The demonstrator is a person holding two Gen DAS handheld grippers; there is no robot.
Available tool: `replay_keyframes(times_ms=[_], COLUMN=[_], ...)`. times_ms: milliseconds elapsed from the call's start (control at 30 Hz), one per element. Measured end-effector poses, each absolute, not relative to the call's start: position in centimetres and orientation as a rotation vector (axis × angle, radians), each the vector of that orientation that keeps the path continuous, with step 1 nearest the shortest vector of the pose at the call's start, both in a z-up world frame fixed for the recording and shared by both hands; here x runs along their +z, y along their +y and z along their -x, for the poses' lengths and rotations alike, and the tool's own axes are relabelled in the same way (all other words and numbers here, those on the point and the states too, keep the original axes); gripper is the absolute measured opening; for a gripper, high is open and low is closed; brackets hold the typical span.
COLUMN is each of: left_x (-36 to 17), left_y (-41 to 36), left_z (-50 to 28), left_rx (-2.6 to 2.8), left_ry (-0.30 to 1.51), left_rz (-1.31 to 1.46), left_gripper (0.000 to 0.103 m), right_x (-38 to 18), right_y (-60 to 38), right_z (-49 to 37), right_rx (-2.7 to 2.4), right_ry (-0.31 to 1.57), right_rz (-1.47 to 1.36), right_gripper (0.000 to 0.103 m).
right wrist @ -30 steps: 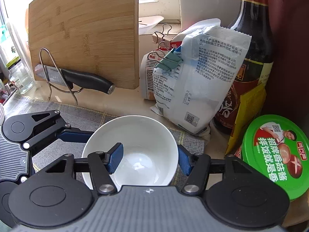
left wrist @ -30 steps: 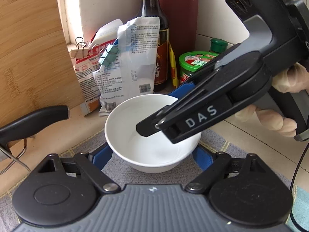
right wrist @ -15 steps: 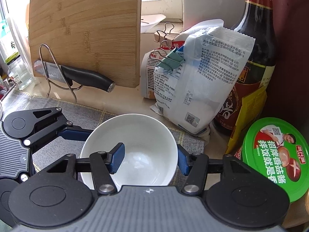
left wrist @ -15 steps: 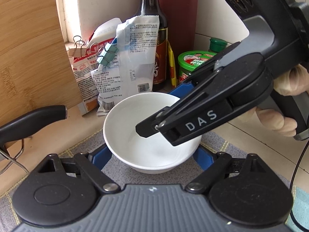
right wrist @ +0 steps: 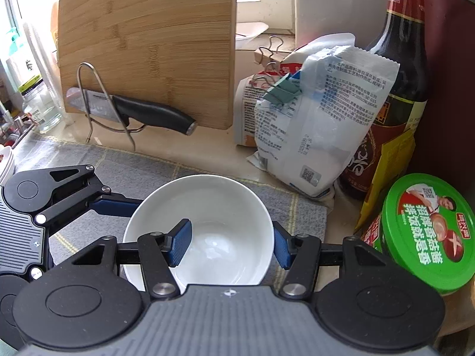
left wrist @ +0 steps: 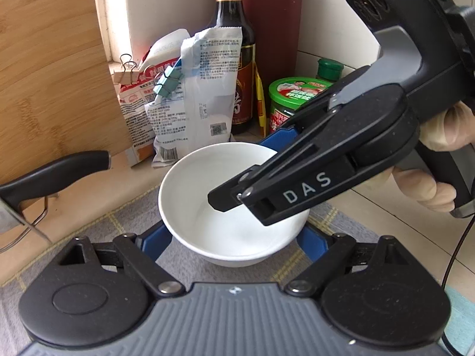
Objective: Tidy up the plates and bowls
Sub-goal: 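Lift the small bowl with both tools and carry it toward the nested bowls, then carry the small white bowl with both tools over the nested bowls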
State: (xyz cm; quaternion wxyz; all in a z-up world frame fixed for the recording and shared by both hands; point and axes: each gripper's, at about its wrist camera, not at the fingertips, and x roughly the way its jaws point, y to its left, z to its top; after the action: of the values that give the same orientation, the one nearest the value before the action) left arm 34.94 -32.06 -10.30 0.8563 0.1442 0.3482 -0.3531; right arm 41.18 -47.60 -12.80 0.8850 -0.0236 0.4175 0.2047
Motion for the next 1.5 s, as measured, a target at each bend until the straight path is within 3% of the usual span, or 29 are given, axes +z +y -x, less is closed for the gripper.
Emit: replay_keyframes(times_ms=[833,1500], left_x=[-6.7,-3.6], left_y=[-27.2,-16.3], left_z=[-27.0,-23.1], left_rx=[-0.581,-0.526], left_ry=[0.729,0.702], left_rz=[-0.291,-0.280], left_gripper=[0.090,0.090], right_x=[-9.4,-5.9], right_y=[-42.8,-32.0], right_z=[-33.9,-29.1], right_rx=[0.598,0.616], right_ry=[0.802,0.730], right_rz=[0.135,0.183], right_gripper=[0.064,0.064])
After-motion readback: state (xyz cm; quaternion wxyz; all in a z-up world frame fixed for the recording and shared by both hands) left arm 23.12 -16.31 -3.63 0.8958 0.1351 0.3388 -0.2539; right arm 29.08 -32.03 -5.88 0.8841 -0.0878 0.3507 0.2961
